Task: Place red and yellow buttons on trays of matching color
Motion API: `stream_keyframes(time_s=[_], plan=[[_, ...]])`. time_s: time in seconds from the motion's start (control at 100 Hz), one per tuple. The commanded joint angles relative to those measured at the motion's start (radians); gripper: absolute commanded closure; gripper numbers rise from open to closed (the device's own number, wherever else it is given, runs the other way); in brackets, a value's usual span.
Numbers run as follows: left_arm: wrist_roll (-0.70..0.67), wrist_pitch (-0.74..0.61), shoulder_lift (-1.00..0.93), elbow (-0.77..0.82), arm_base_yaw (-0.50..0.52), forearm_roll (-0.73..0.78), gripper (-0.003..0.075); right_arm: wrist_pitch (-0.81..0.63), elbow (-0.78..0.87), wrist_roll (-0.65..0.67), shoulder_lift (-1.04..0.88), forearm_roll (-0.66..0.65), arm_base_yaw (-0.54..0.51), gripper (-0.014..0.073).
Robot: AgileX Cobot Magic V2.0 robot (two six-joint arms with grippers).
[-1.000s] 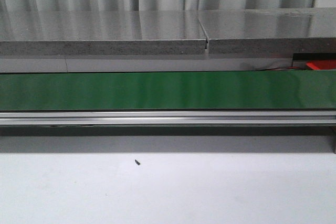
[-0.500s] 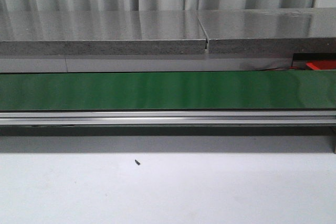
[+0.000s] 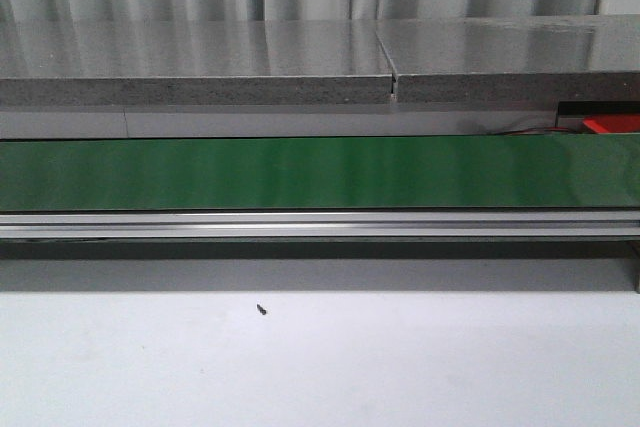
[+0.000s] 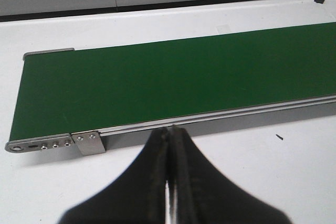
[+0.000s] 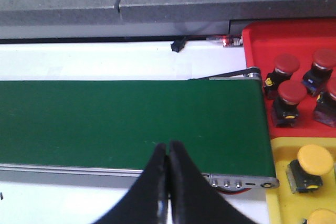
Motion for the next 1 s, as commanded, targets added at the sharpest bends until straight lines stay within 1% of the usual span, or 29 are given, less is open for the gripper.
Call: stream_keyframes(time_s=[0.0,0.55,0.62,0.69,0.81,0.88,0.99], plan=[[0.001,-0.066,0.002,-0.027,-0.007,-0.011,0.0738,-0.063,-0.015,-0.011,-0.048,-0.016,0.000,0.0661],[0.001,-0.066,0.002,-0.027,-0.007,-0.011,0.0739,-0.093,0.199,0.009,-0.237,-0.018,-0.004,0.0661],[0.001,-0.066,0.002,-0.027,-0.007,-0.011,0.0738,-0.135,0.234,0.009,-0.253,-0.018,-0.016,0.0661],[0.001,-0.066,0.002,-0.027,-0.007,-0.011,0.0739,-0.214,0.278,0.009,-0.278,-0.018,-0.033,0.0661],[0.001,-0.066,0.002,-0.027,-0.007,-0.011,0.0739,-0.412,0.377,0.010,-0.340,-0.019,-0.045,0.0661],[0.001,-0.066,0.002,-0.027,-0.007,-0.011,0.0739,-0.503,0.441,0.013,-0.382,-0.033,-0.055,0.0661],[0.001,-0.066,0.002,-0.027,-0.007,-0.011,0.0738,-0.550,0.525,0.069,-0.450,-0.099,-0.076,0.0661]])
